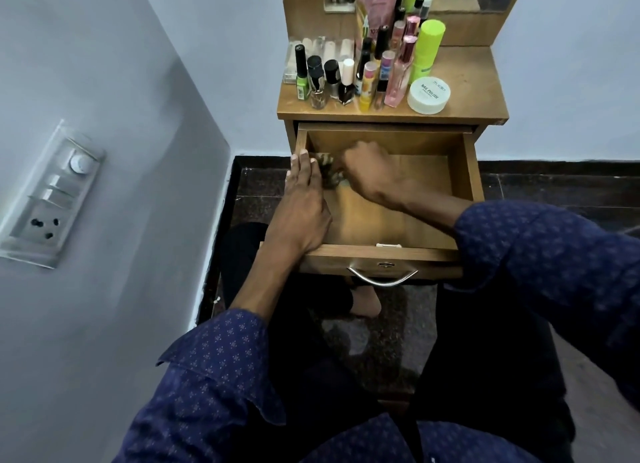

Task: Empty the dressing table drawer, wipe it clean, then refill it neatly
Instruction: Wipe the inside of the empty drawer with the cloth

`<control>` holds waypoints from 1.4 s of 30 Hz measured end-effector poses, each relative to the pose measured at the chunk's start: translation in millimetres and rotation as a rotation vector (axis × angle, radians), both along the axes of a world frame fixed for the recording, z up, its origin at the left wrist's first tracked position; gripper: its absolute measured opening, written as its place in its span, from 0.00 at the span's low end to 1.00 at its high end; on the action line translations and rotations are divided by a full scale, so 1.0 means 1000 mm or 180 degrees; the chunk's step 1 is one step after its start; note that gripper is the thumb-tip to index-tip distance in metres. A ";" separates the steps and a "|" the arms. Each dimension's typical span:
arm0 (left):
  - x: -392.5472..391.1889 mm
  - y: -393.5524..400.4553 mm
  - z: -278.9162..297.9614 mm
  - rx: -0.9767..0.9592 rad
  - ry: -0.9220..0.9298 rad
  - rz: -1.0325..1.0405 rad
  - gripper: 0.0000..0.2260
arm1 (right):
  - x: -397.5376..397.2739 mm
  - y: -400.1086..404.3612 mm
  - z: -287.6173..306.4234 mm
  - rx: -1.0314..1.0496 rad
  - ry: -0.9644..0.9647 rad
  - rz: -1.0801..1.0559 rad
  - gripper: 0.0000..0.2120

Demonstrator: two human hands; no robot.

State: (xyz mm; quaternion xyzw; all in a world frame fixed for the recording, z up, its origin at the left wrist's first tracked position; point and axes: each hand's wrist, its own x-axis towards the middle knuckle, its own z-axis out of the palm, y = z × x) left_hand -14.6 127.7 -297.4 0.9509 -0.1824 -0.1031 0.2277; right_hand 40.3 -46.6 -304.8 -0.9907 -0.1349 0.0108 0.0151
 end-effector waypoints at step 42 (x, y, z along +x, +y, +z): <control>0.005 0.000 -0.007 0.0011 0.0013 -0.0017 0.37 | -0.017 0.036 -0.003 0.0264 -0.0320 0.0147 0.09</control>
